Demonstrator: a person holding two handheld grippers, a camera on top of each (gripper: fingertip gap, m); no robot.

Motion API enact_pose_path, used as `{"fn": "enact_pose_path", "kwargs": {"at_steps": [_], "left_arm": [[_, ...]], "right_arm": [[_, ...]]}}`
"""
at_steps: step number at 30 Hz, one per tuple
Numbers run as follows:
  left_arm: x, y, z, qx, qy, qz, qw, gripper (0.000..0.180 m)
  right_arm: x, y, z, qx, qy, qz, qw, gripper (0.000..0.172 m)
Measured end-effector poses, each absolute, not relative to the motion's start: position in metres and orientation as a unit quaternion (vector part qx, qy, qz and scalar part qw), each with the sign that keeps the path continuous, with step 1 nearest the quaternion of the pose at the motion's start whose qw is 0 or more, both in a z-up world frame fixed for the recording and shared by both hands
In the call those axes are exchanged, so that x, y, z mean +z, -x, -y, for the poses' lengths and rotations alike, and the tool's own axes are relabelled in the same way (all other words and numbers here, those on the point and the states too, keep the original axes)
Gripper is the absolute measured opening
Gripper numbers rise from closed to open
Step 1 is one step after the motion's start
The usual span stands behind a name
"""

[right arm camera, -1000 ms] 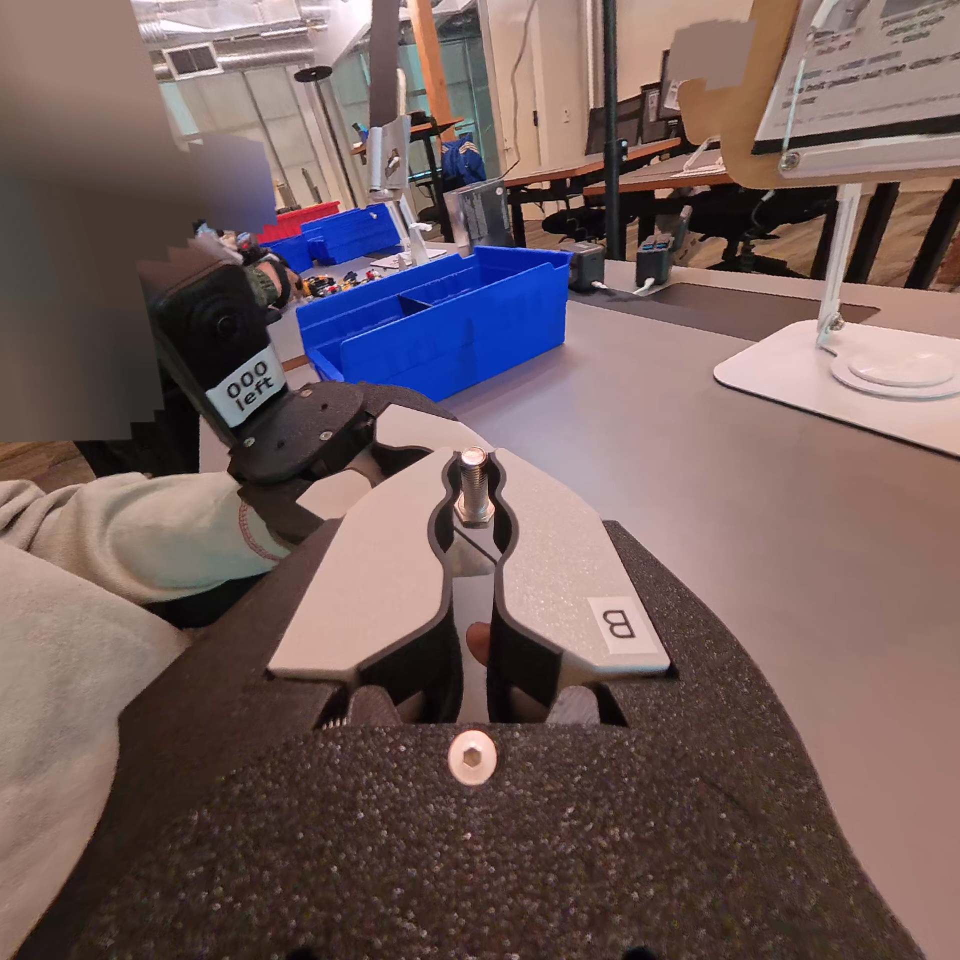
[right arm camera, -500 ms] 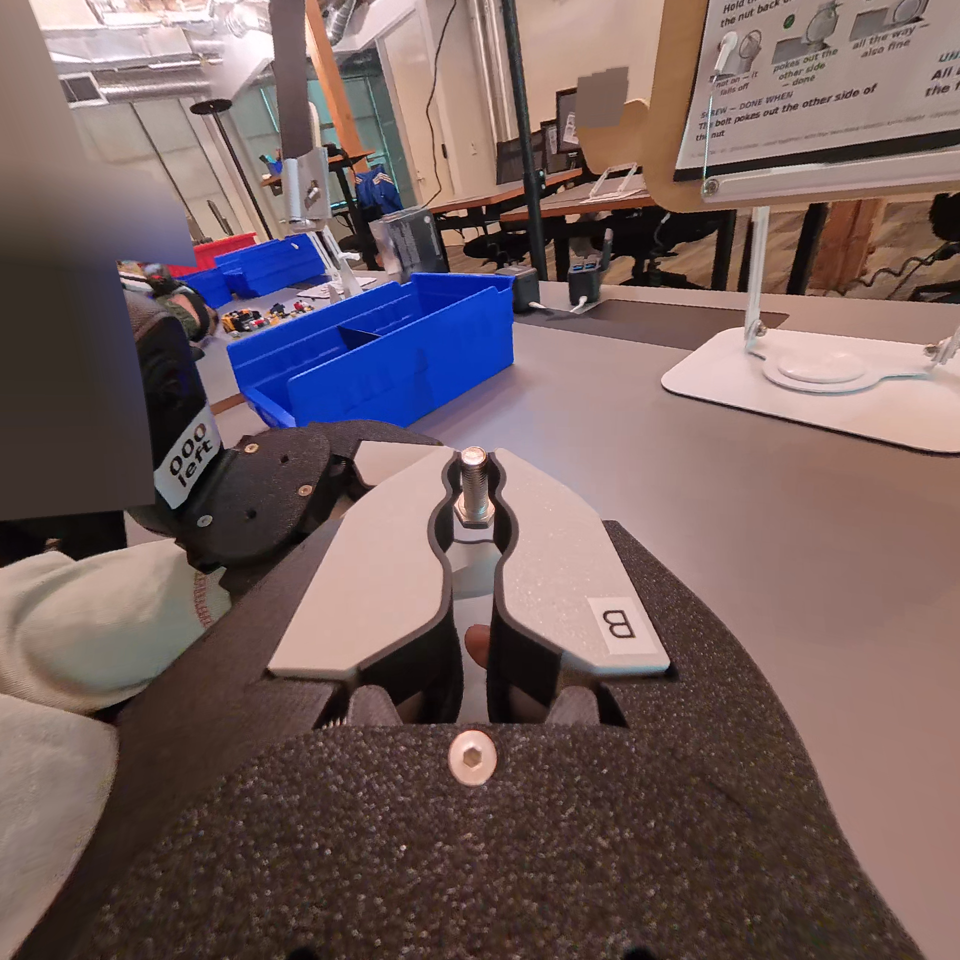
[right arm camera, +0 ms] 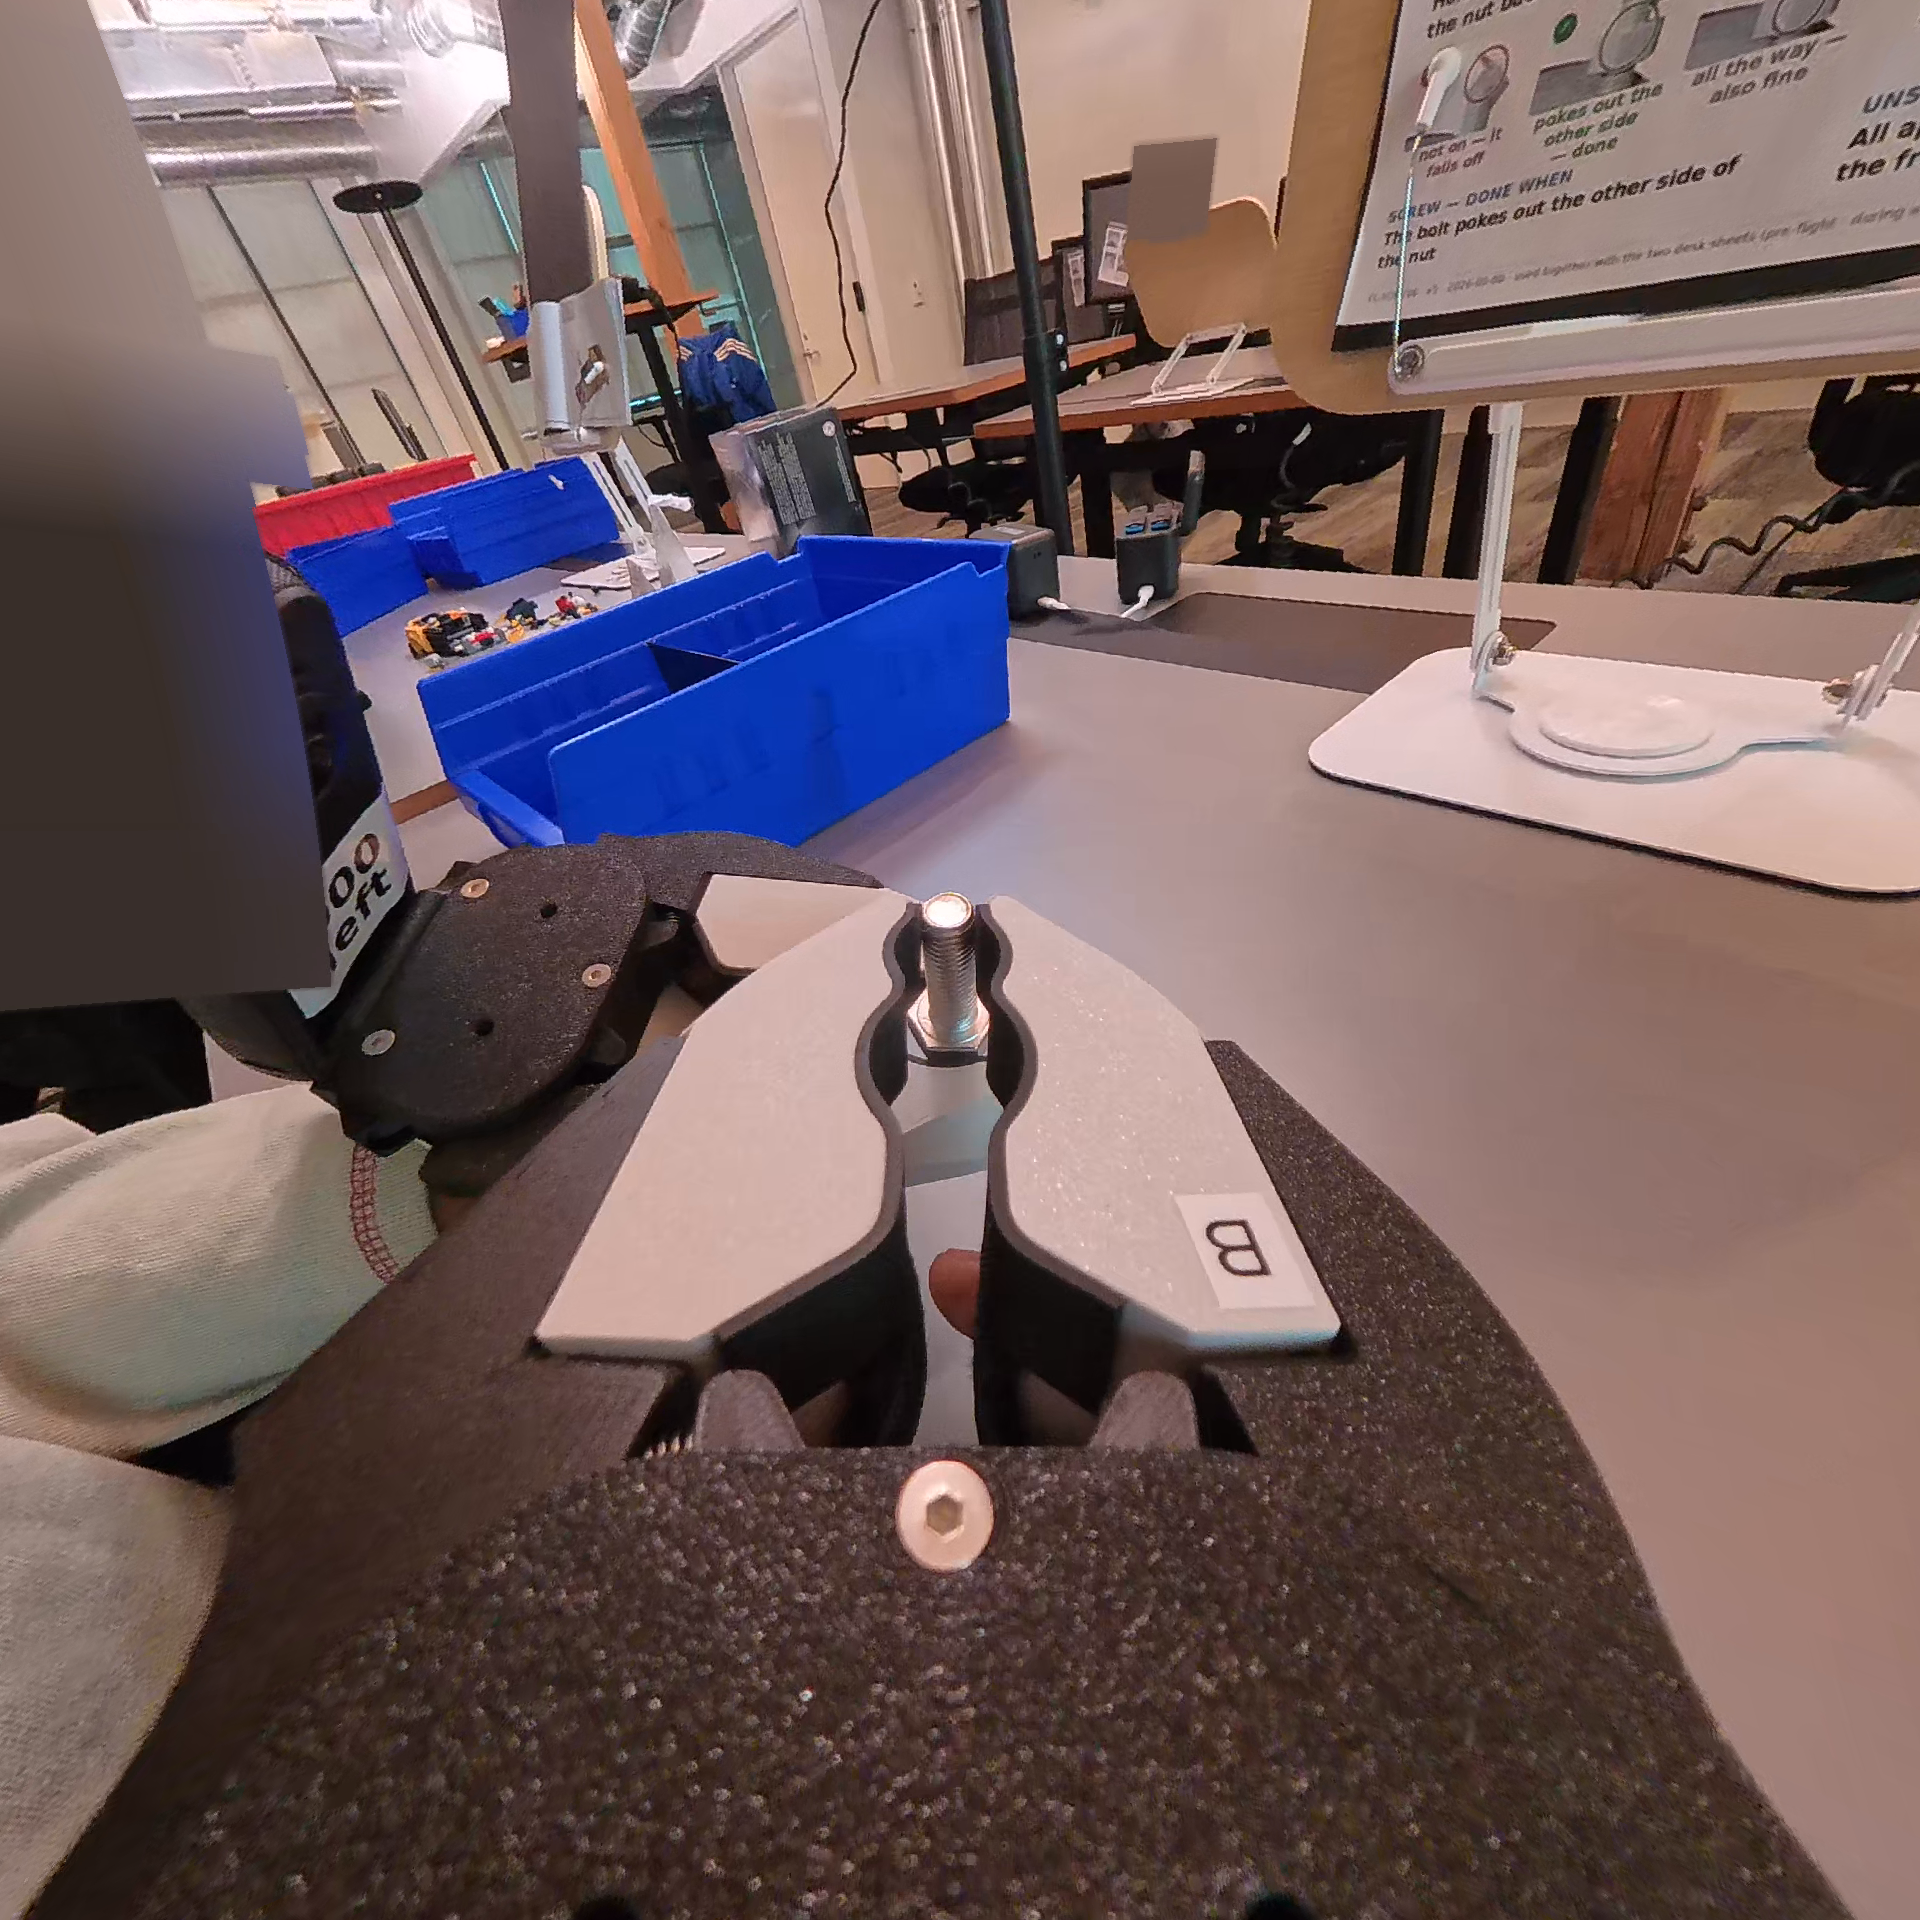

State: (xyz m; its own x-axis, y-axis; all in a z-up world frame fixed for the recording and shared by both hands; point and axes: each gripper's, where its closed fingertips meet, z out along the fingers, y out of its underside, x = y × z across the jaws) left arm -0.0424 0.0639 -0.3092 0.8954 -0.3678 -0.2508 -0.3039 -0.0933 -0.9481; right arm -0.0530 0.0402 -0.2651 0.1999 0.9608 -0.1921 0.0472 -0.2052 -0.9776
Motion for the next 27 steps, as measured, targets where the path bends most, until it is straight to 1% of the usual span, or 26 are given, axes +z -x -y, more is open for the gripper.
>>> {"fn": "enact_pose_path", "kwargs": {"at_steps": [7, 11, 12, 14, 15, 20, 23, 24, 25, 26, 27], "left_arm": [[-0.313, 0.044, -0.065, -0.007, 0.745, -0.234, 0.624, 0.015], [-0.314, 0.041, -0.063, -0.034, 0.749, -0.237, 0.618, 0.015], [-0.314, 0.04, -0.062, -0.044, 0.749, -0.238, 0.617, 0.014], [-0.314, 0.035, -0.059, -0.068, 0.748, -0.244, 0.614, 0.014], [-0.314, 0.032, -0.058, -0.082, 0.744, -0.25, 0.613, 0.014], [-0.302, 0.003, -0.04, -0.196, 0.702, -0.296, 0.618, 0.015], [-0.297, -0.012, -0.028, -0.251, 0.677, -0.325, 0.611, 0.015], [-0.297, -0.015, -0.025, -0.261, 0.672, -0.334, 0.607, 0.015], [-0.298, -0.017, -0.023, -0.266, 0.669, -0.341, 0.604, 0.015], [-0.298, -0.019, -0.022, -0.265, 0.668, -0.346, 0.603, 0.015], [-0.299, -0.019, -0.023, -0.261, 0.668, -0.347, 0.604, 0.015]], "right_arm": [[-0.268, 0.053, -0.039, 0.471, 0.614, 0.414, 0.48, 0.009], [-0.269, 0.053, -0.037, 0.479, 0.61, 0.421, 0.469, 0.01], [-0.268, 0.054, -0.034, 0.485, 0.601, 0.433, 0.464, 0.015], [-0.265, 0.055, -0.026, 0.502, 0.568, 0.474, 0.448, 0.036], [-0.263, 0.053, -0.022, 0.506, 0.548, 0.501, 0.439, 0.043], [-0.26, 0.03, -0.009, 0.498, 0.429, 0.663, 0.358, 0.038], [-0.266, 0.021, 0.001, 0.501, 0.376, 0.718, 0.303, 0.033], [-0.265, 0.02, 0.007, 0.509, 0.361, 0.725, 0.291, 0.029], [-0.265, 0.019, 0.011, 0.514, 0.348, 0.73, 0.286, 0.016], [-0.266, 0.02, 0.01, 0.509, 0.346, 0.733, 0.291, 0.009], [-0.266, 0.02, 0.01, 0.507, 0.344, 0.734, 0.293, 0.009]]}}
